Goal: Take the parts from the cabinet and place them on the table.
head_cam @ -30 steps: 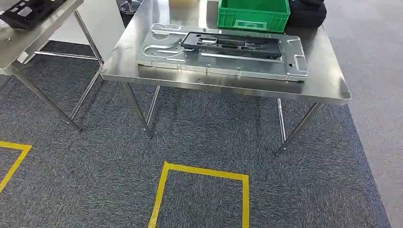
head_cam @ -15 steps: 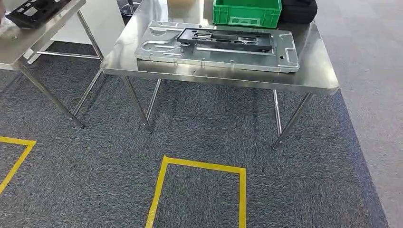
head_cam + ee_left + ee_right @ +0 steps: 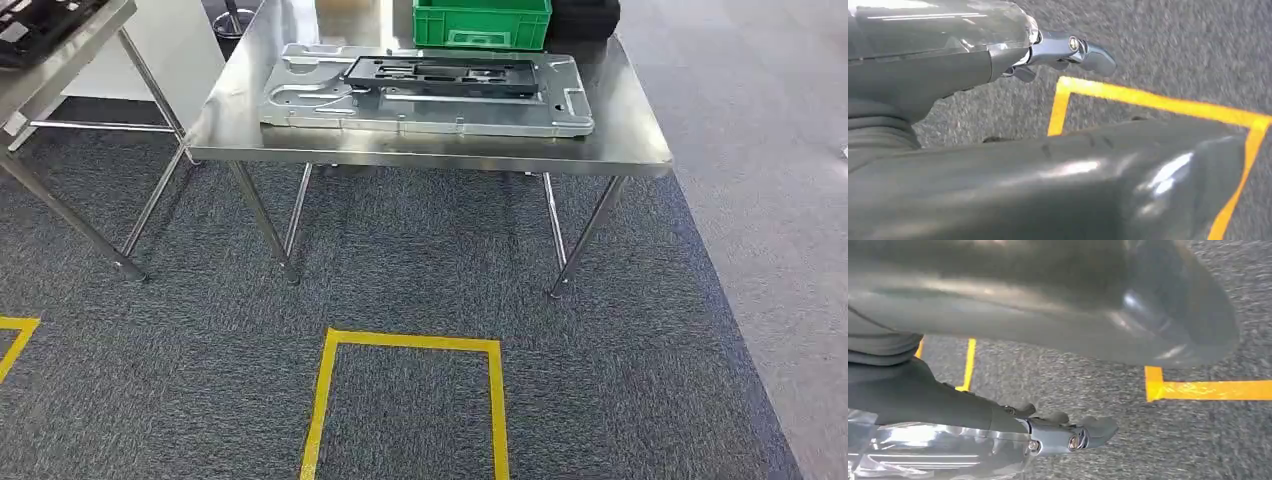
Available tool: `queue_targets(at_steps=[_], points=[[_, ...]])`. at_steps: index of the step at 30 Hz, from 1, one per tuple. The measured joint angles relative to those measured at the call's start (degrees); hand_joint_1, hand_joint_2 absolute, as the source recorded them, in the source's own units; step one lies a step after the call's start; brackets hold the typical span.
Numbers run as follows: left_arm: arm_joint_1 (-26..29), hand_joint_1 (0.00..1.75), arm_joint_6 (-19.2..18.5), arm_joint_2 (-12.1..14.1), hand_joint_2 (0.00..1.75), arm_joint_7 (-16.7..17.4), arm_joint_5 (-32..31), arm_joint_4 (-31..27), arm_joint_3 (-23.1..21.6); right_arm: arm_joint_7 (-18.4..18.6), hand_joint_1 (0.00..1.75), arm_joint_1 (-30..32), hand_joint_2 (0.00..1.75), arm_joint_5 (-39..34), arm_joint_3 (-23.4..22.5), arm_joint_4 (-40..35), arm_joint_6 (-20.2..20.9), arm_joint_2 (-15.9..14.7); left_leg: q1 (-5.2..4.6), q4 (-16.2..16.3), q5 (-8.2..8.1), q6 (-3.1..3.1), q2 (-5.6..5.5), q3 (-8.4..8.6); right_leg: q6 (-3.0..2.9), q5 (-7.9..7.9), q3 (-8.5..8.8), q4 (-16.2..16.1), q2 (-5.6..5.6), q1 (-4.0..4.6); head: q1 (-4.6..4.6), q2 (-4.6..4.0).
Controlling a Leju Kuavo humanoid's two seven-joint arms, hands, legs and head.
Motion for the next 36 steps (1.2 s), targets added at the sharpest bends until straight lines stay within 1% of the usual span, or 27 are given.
queue_targets(at_steps=[3,4,5,6,7,8,9,10,11,13,14,15,18,19,20,21,23,24,25,26,27,29,30,32,34,35,36], points=[[-0.26,0.0,0.0,0.0,0.0,0.04,0.0,0.0,0.0,0.2,0.0,0.21,0.0,1.02,-0.02,0.0,-0.11,0.02,0.01,-0.18,0.18,-0.74,0.71,0.03,-0.78,0.26,-0.45,0.21,1.13,0.05,-0.07,0.0],[-0.38,0.0,0.0,0.06,0.0,0.04,0.02,0.0,0.0,0.57,0.0,0.24,0.0,1.62,-0.02,0.02,-0.24,0.02,0.04,0.06,-0.1,-1.1,0.73,-0.06,-1.47,0.71,-0.3,-0.35,1.29,-0.35,-0.03,0.0],[-0.42,0.0,0.0,0.05,0.0,0.04,0.02,0.0,0.0,0.92,0.0,0.22,0.0,2.07,0.0,0.02,-0.35,0.02,0.3,1.28,-1.35,-1.52,-0.74,-0.58,-1.72,0.87,-0.39,-0.43,1.35,-0.44,-0.07,0.0],[-0.39,0.0,-0.02,-0.02,0.0,0.04,0.0,0.02,0.0,1.18,0.0,0.11,0.0,2.27,0.0,0.02,-0.35,0.0,0.43,4.57,-3.74,-1.77,-1.95,-2.03,-1.99,1.0,-0.61,-0.41,1.48,-0.51,-0.2,0.0],[-0.33,0.0,-0.02,0.0,0.0,0.04,0.0,0.02,0.0,1.2,0.0,0.02,0.0,2.4,0.0,0.02,-0.35,0.0,0.67,9.35,-6.3,-2.03,-2.56,-4.14,-2.14,1.11,-0.79,-0.39,1.66,-0.48,-0.16,0.0],[-0.25,0.0,0.0,0.02,0.0,-0.02,0.02,0.02,0.0,1.24,0.0,0.03,0.0,2.4,0.0,0.02,-0.35,0.0,0.78,14.03,-8.25,-2.21,-2.89,-6.26,-2.17,1.13,-0.95,-0.35,1.85,-0.43,-0.18,0.0],[-0.12,0.0,0.0,0.02,0.0,-0.22,0.02,0.02,0.0,1.44,0.0,0.06,0.0,2.4,0.0,0.02,-0.33,0.0,0.79,17.7,-9.24,-2.33,-2.97,-7.92,-2.18,1.14,-1.06,-0.24,2.05,-0.41,-0.18,0.0],[-0.03,0.0,0.0,0.02,0.0,-0.46,0.02,0.02,0.0,1.49,0.0,0.08,0.0,2.4,0.0,0.02,-0.33,-0.02,0.82,18.57,-8.82,-2.34,-2.97,-8.35,-2.18,1.13,-1.1,-0.15,2.21,-0.42,-0.18,0.0],[0.05,0.0,-0.02,0.02,0.0,-0.68,0.02,0.02,0.0,1.79,0.0,0.12,0.0,2.43,0.0,0.02,-0.33,-0.02,0.87,16.37,-6.9,-2.3,-2.97,-7.36,-2.13,1.1,-1.08,-0.02,2.42,-0.43,-0.16,0.0],[0.02,0.0,-0.02,0.09,0.0,-1.0,0.02,0.02,0.0,2.38,0.0,0.07,0.0,2.6,0.0,0.02,-0.35,-0.02,0.91,6.41,-1.44,-2.02,-2.99,-2.67,-1.86,0.93,-0.98,0.3,2.83,-0.49,-0.18,0.0],[-0.03,0.0,-0.02,0.11,0.0,-1.11,0.02,0.02,0.0,2.42,0.0,0.05,0.0,2.64,0.0,0.02,-0.35,-0.02,0.91,1.56,0.03,-1.86,-3.04,-0.52,-1.66,0.81,-0.96,0.45,2.93,-0.49,-0.18,0.0],[-0.14,0.0,-0.02,0.09,0.0,-1.11,0.02,0.02,0.0,2.42,0.0,0.08,0.0,2.67,0.0,0.02,-0.37,-0.02,0.81,0.97,-1.1,-1.62,-3.29,-0.2,-1.34,0.86,-1.09,0.46,2.96,-0.36,-0.11,0.0],[-0.07,0.0,-0.02,0.09,0.0,-1.16,0.07,0.02,0.0,2.42,0.0,0.03,0.0,2.73,0.0,0.02,-0.39,-0.07,0.42,0.97,-0.37,-0.54,-3.27,-0.79,-0.28,1.26,-1.49,0.44,3.13,-0.27,-0.11,0.0],[-0.01,0.0,-0.04,0.07,0.0,-1.16,0.07,0.02,0.0,2.42,0.0,0.07,0.0,2.82,0.0,0.02,-0.42,-0.07,0.61,0.55,0.0,0.02,-3.2,-0.73,0.15,1.2,-1.5,0.49,3.13,-0.18,-0.11,0.0],[-0.04,0.0,-0.02,0.05,0.0,-1.16,0.06,0.02,0.0,2.42,0.0,0.08,0.0,2.82,0.0,0.02,-0.39,-0.09,0.77,0.28,0.35,0.54,-3.03,-0.65,0.45,0.39,-1.63,1.31,3.12,-0.55,-0.14,0.0],[-0.11,0.0,-0.04,0.04,0.0,-1.2,0.04,0.02,0.0,2.42,0.0,0.1,0.0,2.84,0.0,0.02,-0.37,-0.07,0.74,0.28,0.46,0.87,-3.04,-0.82,0.57,-1.46,-2.7,3.49,3.06,-0.48,0.02,0.0],[-0.14,0.0,-0.11,0.07,0.0,-1.33,0.02,0.02,0.0,2.42,0.0,0.03,0.0,2.88,0.0,0.02,-0.35,-0.11,0.52,0.3,0.62,1.29,-2.93,-1.24,0.8,-6.68,-7.22,13.15,3.06,-0.51,0.02,0.0],[-0.12,0.0,-0.11,0.07,0.0,-1.42,0.02,0.02,0.0,2.42,0.0,0.07,0.0,2.88,0.0,0.02,-0.35,-0.18,0.39,0.33,0.67,1.37,-2.91,-1.4,0.87,-8.08,-9.13,17.21,3.06,-0.5,0.04,0.0],[-0.08,0.0,-0.18,0.07,0.0,-1.59,0.02,0.02,0.0,2.42,0.0,0.13,0.0,2.95,-0.02,0.04,-0.35,-0.22,0.27,0.35,0.7,1.42,-2.89,-1.48,0.86,-8.15,-10.01,19.18,3.05,-0.51,0.02,0.0],[-0.05,0.0,-0.22,0.07,0.0,-1.79,0.02,0.02,0.0,2.42,0.0,0.27,0.0,3.06,-0.02,0.04,-0.35,-0.26,0.18,0.47,1.0,1.48,-2.87,-1.48,0.72,-6.99,-9.39,18.17,3.05,-0.49,0.04,0.0],[-0.07,0.0,-0.24,0.07,0.0,-1.97,0.02,0.02,0.0,2.42,0.0,0.31,0.0,3.15,-0.02,0.04,-0.35,-0.28,0.08,0.51,1.0,1.48,-2.9,-1.47,0.46,-4.75,-7.46,14.58,3.05,-0.46,0.02,0.0],[-0.11,0.0,-0.26,0.04,0.0,-2.12,0.02,0.02,0.0,2.21,0.0,0.15,0.0,3.41,-0.04,0.02,-0.35,-0.39,-0.17,0.61,1.0,1.47,-2.94,-1.41,-0.47,0.3,-1.63,3.45,3.04,-0.25,0.04,0.0],[-0.14,0.0,-0.26,-0.09,0.0,-2.19,0.02,0.02,0.0,2.16,0.0,0.0,0.0,3.45,-0.04,0.02,-0.35,-0.66,-0.51,0.75,1.02,1.29,-2.9,-1.57,-0.76,-0.04,-0.44,0.9,2.94,0.18,-0.03,0.0],[-0.25,0.0,-0.26,-0.07,0.0,-2.34,0.04,0.02,0.0,2.1,0.0,-0.04,0.0,3.61,-0.07,0.02,-0.33,-0.66,-0.48,0.91,1.31,0.72,-2.86,-1.94,-0.76,0.58,-0.98,0.81,2.91,0.21,-0.03,0.0],[-0.25,0.0,-0.24,-0.05,0.0,-2.4,0.04,0.02,0.0,2.1,0.0,0.06,0.0,3.83,-0.17,0.02,-0.35,-0.81,-0.53,0.75,1.79,-0.03,-2.88,-2.06,-1.3,1.17,-1.28,0.45,2.89,-0.08,0.0,0.0],[-0.33,0.0,-0.2,0.15,0.0,-2.47,0.04,0.02,0.0,2.07,0.0,0.0,0.0,3.98,-0.24,0.07,-0.35,-0.79,-0.47,1.32,0.88,-0.32,-3.01,-2.4,-1.56,1.84,-1.46,-0.08,2.62,-0.55,0.0,0.0],[-0.28,0.0,-0.2,0.11,0.0,-2.52,0.02,0.02,0.0,2.07,0.0,-0.13,0.0,4.07,-0.28,0.07,-0.35,-0.79,-0.44,3.1,-1.51,-0.67,-3.16,-3.25,-2.0,2.26,-1.96,-0.23,2.61,-0.53,-0.18,0.0]])
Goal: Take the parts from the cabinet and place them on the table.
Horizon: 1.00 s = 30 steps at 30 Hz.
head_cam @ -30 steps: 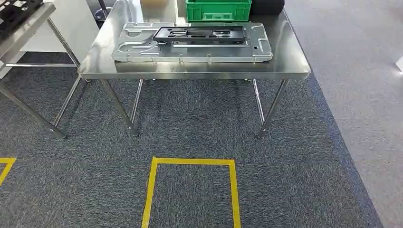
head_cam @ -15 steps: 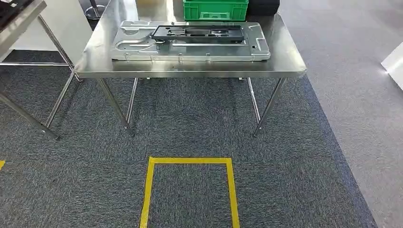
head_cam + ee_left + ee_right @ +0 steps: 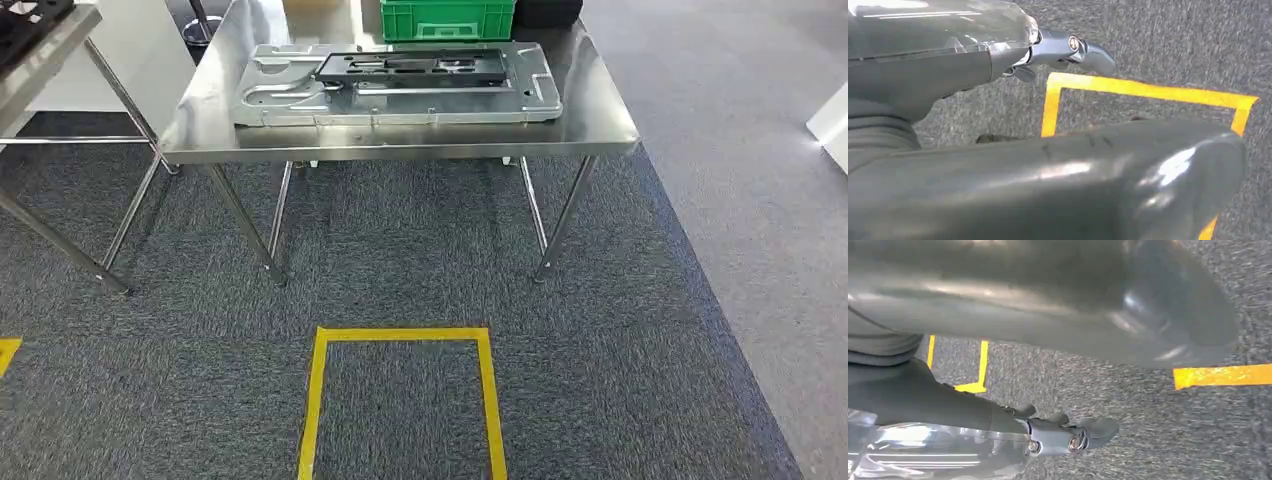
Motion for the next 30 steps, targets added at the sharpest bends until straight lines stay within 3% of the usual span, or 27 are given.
queue_targets(at_steps=[3,4,5,6,8,9,10,13,14,15,16,17,18,19,20,21,23,24,25,26,28,29,30], points=[[-0.06,0.0,0.02,-0.02,0.0,-0.06,0.02,0.0,0.0,0.0,0.0,-0.06,0.0,0.17,-0.28,0.0,-0.02,-0.02,0.79,12.24,-7.82,-0.88,-0.01,-3.93,-0.23,1.18,-1.79,0.19,-0.06,0.12,-0.13,0.0],[-0.05,0.0,0.07,-0.02,0.0,-0.09,0.02,0.0,0.0,0.0,0.0,-0.06,0.0,0.22,-0.35,0.0,-0.02,-0.02,0.92,14.82,-8.79,-1.14,-0.01,-4.33,-0.15,1.63,-2.57,0.4,-0.06,0.11,-0.13,0.0],[-0.04,0.0,0.09,-0.02,0.0,-0.11,0.02,0.0,0.0,0.02,0.0,-0.06,0.0,0.28,-0.37,0.0,-0.07,-0.02,1.11,14.18,-8.26,-1.28,0.0,-3.27,-0.03,2.03,-3.24,0.61,-0.04,0.08,-0.13,0.0],[-0.06,0.0,0.11,-0.02,0.0,-0.13,0.04,0.0,0.0,0.02,0.0,-0.06,0.0,0.31,-0.37,0.0,-0.07,-0.02,1.32,10.72,-6.68,-1.38,0.0,-0.7,0.16,2.38,-3.9,0.86,-0.01,0.01,-0.13,0.0],[-0.29,0.0,0.17,0.0,0.0,-0.28,0.02,0.0,0.0,0.02,0.0,-0.09,0.0,0.3,-0.44,0.02,-0.13,-0.02,1.56,-0.55,-2.99,-1.37,-0.02,6.6,0.7,3.11,-5.01,1.44,0.1,-0.09,-0.13,0.0],[-0.6,0.0,0.17,-0.02,0.0,-0.37,-0.02,0.0,0.0,0.02,0.0,-0.24,0.0,0.31,-0.5,0.0,-0.28,-0.02,1.6,-4.49,-3.81,-1.27,-0.11,8.51,1.14,3.45,-5.33,1.75,0.07,-0.02,-0.16,0.0],[-0.69,0.0,0.15,-0.02,0.0,-0.57,-0.02,0.0,0.0,0.02,0.0,-0.2,0.0,0.33,-0.65,0.0,-0.39,-0.02,1.1,-4.17,-2.69,-0.77,-0.38,7.92,1.6,3.8,-5.35,1.79,0.08,0.09,0.08,0.0],[-0.45,0.0,0.17,-0.02,0.0,-0.52,-0.02,0.0,0.0,0.02,0.0,-0.16,0.0,0.33,-0.92,0.0,-0.63,-0.02,0.61,-3.73,-1.71,0.59,-0.26,7.33,2.88,5.41,-5.29,1.01,0.09,-0.19,0.06,0.0],[-0.44,0.0,0.17,-0.07,0.0,-0.52,-0.02,0.0,0.0,0.02,0.0,0.04,0.0,0.33,-0.98,0.04,-0.63,-0.02,1.11,-4.37,-0.48,1.29,-0.03,6.83,3.22,5.62,-5.63,1.04,0.16,-0.39,0.13,-0.02],[-0.62,0.0,0.17,-0.11,0.0,-0.5,-0.05,0.0,0.0,0.04,0.0,0.03,0.0,0.35,-1.03,0.09,-0.63,0.05,1.04,-4.26,0.14,1.75,0.28,6.09,3.36,2.97,-6.16,2.2,0.23,-0.47,0.13,0.0],[-0.67,0.0,0.17,-0.11,0.0,-0.54,-0.02,0.0,0.0,0.04,0.0,0.01,0.0,0.44,-1.09,0.13,-0.66,0.07,1.02,-4.27,0.82,2.26,0.28,5.1,3.45,-1.47,-7.18,5.52,0.25,-0.52,0.26,0.0],[-0.57,0.0,0.2,-0.11,0.0,-0.55,-0.05,0.0,0.0,0.02,0.0,-0.01,0.0,0.5,-1.18,0.13,-0.7,0.05,0.92,-4.24,1.46,2.27,0.33,4.2,3.67,-5.33,-8.21,9.94,0.25,-0.52,0.26,0.0],[-0.5,0.0,0.22,-0.11,0.0,-0.54,-0.02,0.0,0.0,0.02,0.0,-0.04,0.0,0.5,-1.2,0.13,-0.7,-0.02,0.77,-4.18,2.08,2.33,0.36,3.47,3.85,-7.98,-9.01,14.21,0.24,-0.51,0.26,0.0],[-0.48,0.0,0.24,-0.11,0.0,-0.54,-0.02,0.0,0.0,0.02,0.0,-0.05,0.0,0.52,-1.2,0.13,-0.7,-0.02,0.67,-4.06,2.66,2.32,0.39,2.68,3.93,-9.06,-9.39,17.61,0.24,-0.51,0.24,0.0],[-0.48,0.0,0.24,-0.11,0.0,-0.54,-0.03,0.0,0.0,0.02,0.0,-0.05,0.0,0.57,-1.22,0.13,-0.7,-0.02,0.58,-3.8,3.24,2.29,0.42,1.65,3.9,-8.29,-8.8,19.05,0.24,-0.5,0.24,0.0],[-0.5,0.0,0.24,-0.13,0.0,-0.52,-0.05,0.0,0.0,0.02,0.0,-0.05,0.0,0.65,-1.22,0.13,-0.72,-0.02,0.53,-3.51,3.7,2.19,0.43,0.71,3.76,-6.5,-7.13,18.06,0.24,-0.48,0.24,0.0],[-0.51,0.0,0.24,-0.2,0.0,-0.5,-0.15,0.0,0.0,0.04,0.0,-0.18,0.0,0.96,-1.27,0.13,-0.74,-0.02,0.39,-2.78,4.47,1.99,0.39,-0.97,3.08,-3.06,-0.26,9.61,0.25,-0.34,0.24,0.0],[-0.58,0.0,0.24,-0.33,0.0,-0.48,-0.33,0.02,0.0,0.04,0.0,-0.39,0.0,1.03,-1.31,0.07,-0.79,-0.06,0.41,-2.46,4.81,1.86,0.39,-1.35,2.42,-3.51,4.03,3.95,0.28,0.02,0.24,0.0],[-0.54,0.0,0.24,-0.63,0.0,-0.46,-0.37,0.02,-0.02,0.04,0.0,-0.55,0.0,1.14,-1.33,-0.11,-0.79,-0.28,0.02,-2.15,5.06,1.48,0.37,-1.78,1.88,-5.17,6.88,-0.93,0.17,0.43,0.24,0.0],[-0.55,0.0,0.28,-0.63,0.0,-0.44,-0.37,0.02,-0.02,0.0,0.0,-0.73,0.0,1.16,-1.35,-0.11,-0.79,-0.28,0.22,-2.23,5.57,1.11,0.5,-1.83,1.86,-5.35,7.11,-1.53,0.11,0.46,0.11,0.0],[-0.62,0.0,0.28,-0.63,0.0,-0.37,-0.37,0.02,-0.02,0.02,0.0,-0.72,0.0,1.16,-1.46,-0.11,-0.79,-0.28,0.51,-2.55,6.61,0.38,0.54,-2.04,1.22,-4.63,6.37,-1.44,0.18,0.82,0.26,0.0],[-0.53,0.0,0.28,-0.61,0.0,-0.37,-0.38,0.02,-0.02,0.04,0.0,-0.64,0.0,1.18,-1.66,-0.11,-0.79,-0.28,0.22,-2.57,7.02,-0.13,0.46,-2.23,0.61,-3.65,5.79,-2.24,0.06,0.23,0.33,0.0],[-0.54,0.0,0.31,-0.57,0.0,-0.35,-0.37,0.02,-0.02,0.07,0.0,-0.85,0.0,1.18,-1.83,-0.09,-0.74,-0.26,0.52,-1.75,5.12,-0.38,0.11,-2.82,0.23,-2.93,5.36,-2.27,-0.44,0.12,0.32,0.0]])
